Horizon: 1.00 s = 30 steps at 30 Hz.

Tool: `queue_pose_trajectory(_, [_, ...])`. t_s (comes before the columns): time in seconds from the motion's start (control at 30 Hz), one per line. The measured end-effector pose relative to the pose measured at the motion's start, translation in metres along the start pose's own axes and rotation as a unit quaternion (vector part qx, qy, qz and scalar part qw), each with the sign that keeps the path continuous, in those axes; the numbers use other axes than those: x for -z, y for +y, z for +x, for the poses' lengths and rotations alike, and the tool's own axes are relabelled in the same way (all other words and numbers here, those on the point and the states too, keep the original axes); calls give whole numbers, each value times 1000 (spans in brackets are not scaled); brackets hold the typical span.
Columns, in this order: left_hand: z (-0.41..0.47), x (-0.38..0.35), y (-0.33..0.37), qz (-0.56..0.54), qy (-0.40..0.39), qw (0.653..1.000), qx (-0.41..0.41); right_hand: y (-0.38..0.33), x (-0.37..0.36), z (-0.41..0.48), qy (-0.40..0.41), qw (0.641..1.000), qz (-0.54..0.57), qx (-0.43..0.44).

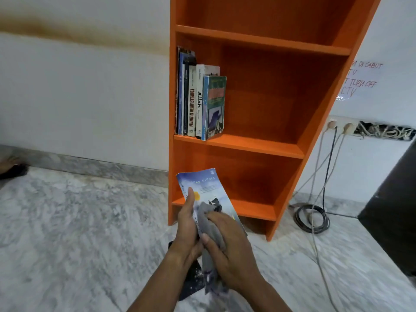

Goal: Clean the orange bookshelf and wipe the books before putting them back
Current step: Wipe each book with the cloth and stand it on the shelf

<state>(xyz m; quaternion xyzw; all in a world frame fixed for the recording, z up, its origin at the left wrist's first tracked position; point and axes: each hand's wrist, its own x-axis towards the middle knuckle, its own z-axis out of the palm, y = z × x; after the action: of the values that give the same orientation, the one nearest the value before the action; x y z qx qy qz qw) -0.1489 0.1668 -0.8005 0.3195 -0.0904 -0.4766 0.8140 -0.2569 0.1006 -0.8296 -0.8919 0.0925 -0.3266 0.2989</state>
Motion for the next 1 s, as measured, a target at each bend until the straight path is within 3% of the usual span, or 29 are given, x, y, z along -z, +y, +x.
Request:
queue_pose_trajectory(0.1, [-2,-1,-5,-23,-68,997,17,-3,0,6,21,999,-10,-31])
queue_pose_trajectory(0.3, [-10,-11,-21,-19,-72,997,21,2,20,33,53,985,-162,-33])
queue_pose_trajectory(0.4, [-13,-16,-20,-8,-112,993,44,16,26,43,106,978,-153,-91])
queue_pose_trajectory(0.57, [-10,-16,-14,4,-66,997,29,28,30,49,177,976,-55,-119])
queue_pose_trajectory(0.7, [-7,-15,-3,26,-76,997,-23,27,34,41,197,957,102,-188])
queue_pose_trajectory(0.9, [1,-3,12,44,-23,998,-43,45,29,19,66,897,337,-279])
queue_pose_trajectory(1.0, [-1,-6,16,63,-8,997,-48,46,31,14,57,865,397,-302])
